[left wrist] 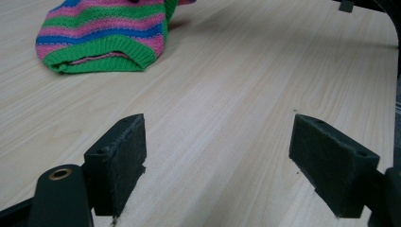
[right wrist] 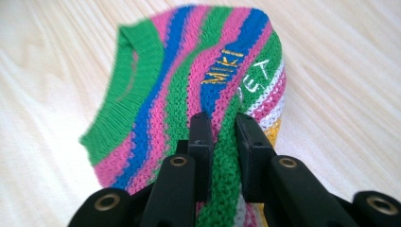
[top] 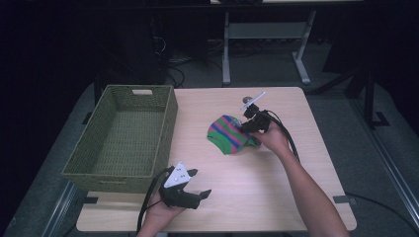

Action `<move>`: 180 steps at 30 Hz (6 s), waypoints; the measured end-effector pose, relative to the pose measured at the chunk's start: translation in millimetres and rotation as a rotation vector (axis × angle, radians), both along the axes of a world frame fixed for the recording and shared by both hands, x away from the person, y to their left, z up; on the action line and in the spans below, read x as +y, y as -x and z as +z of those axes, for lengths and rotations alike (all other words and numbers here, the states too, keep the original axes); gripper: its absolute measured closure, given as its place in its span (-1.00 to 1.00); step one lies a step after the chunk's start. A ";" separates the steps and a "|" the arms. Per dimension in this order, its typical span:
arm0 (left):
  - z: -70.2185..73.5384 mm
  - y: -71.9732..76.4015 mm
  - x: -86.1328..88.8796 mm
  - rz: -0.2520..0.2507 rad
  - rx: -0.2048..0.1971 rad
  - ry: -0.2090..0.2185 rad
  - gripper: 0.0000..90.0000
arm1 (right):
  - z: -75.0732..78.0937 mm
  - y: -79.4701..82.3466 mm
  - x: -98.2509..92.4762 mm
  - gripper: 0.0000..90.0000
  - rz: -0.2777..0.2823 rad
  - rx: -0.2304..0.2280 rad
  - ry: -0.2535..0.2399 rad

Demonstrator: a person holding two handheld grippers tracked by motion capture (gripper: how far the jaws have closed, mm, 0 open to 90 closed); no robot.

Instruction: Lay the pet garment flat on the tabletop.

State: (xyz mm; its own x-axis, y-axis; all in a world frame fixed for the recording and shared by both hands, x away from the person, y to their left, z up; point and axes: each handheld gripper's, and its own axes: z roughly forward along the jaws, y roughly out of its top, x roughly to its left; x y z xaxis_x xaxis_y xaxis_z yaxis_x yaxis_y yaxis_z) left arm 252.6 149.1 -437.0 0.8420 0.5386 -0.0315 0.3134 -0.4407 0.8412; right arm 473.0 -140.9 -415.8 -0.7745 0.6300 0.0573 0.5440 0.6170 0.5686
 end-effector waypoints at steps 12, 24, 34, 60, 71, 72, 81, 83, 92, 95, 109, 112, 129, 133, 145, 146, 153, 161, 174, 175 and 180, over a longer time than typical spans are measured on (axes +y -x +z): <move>0.0 -0.3 1.7 0.007 0.005 0.013 -0.57 | 27.7 11.4 -9.7 0.76 0.011 -0.031 -0.052; 1.4 1.3 5.1 0.019 0.004 0.018 -0.58 | 55.2 34.1 -14.6 0.76 0.040 -0.073 -0.096; 2.0 1.9 7.5 0.022 -0.004 0.022 -0.58 | 75.1 58.2 -16.9 0.76 0.093 -0.095 -0.132; 3.4 2.8 10.5 0.030 0.003 0.042 -0.59 | 78.5 123.2 -41.7 0.75 0.177 -0.117 -0.189; 4.2 3.5 11.9 0.030 0.008 0.050 -0.60 | 49.3 136.8 -40.2 0.75 0.196 -0.066 -0.187; 4.2 3.5 11.9 0.030 0.008 0.050 -0.60 | 49.3 136.8 -40.2 0.75 0.196 -0.066 -0.187; 3.5 3.7 11.4 0.033 0.014 0.059 -0.60 | 28.2 142.7 -33.8 0.74 0.208 -0.034 -0.195; 3.1 3.4 11.3 0.030 0.016 0.054 -0.60 | 24.3 143.4 -32.3 0.74 0.206 -0.025 -0.186; 2.6 3.2 10.4 0.024 0.019 0.047 -0.60 | -1.6 141.4 -23.6 0.72 0.207 0.029 -0.135; 3.0 3.1 11.4 0.019 0.019 0.044 -0.59 | -11.6 138.7 -23.7 0.70 0.200 0.037 -0.123; 3.1 3.5 10.9 0.019 0.020 0.045 -0.58 | -33.8 139.1 -22.3 0.06 0.168 0.074 -0.101; 3.1 3.4 10.6 0.019 0.021 0.044 -0.58 | -35.0 139.7 -23.0 -0.08 0.170 0.072 -0.104; 2.3 3.2 8.9 0.015 0.029 0.039 -0.58 | -5.3 164.0 -22.3 -0.20 0.238 -0.003 -0.163; 2.5 3.2 8.9 0.013 0.028 0.038 -0.58 | -2.7 170.7 -19.0 -0.17 0.287 -0.006 -0.171; 2.8 3.7 9.0 0.013 0.027 0.037 -0.58 | -17.4 181.5 -1.9 -0.04 0.376 0.038 -0.145; 2.6 3.5 9.0 0.013 0.028 0.037 -0.58 | -18.5 182.3 -0.1 -0.04 0.383 0.039 -0.140; 2.8 3.5 9.2 0.011 0.029 0.037 -0.58 | -28.1 184.6 10.5 0.04 0.418 0.054 -0.113; 3.7 3.9 10.1 0.013 0.025 0.043 -0.58 | -38.8 187.3 21.1 0.14 0.440 0.044 -0.055; 3.8 5.0 10.7 0.014 0.023 0.041 -0.58 | -41.2 194.9 22.0 0.43 0.415 -0.040 -0.012; 3.9 4.8 11.1 0.017 0.024 0.044 -0.58 | -41.1 194.7 21.9 0.46 0.412 -0.037 -0.013; 2.9 3.5 9.8 0.011 0.032 0.041 -0.58 | -40.7 192.9 20.7 0.67 0.402 -0.025 -0.019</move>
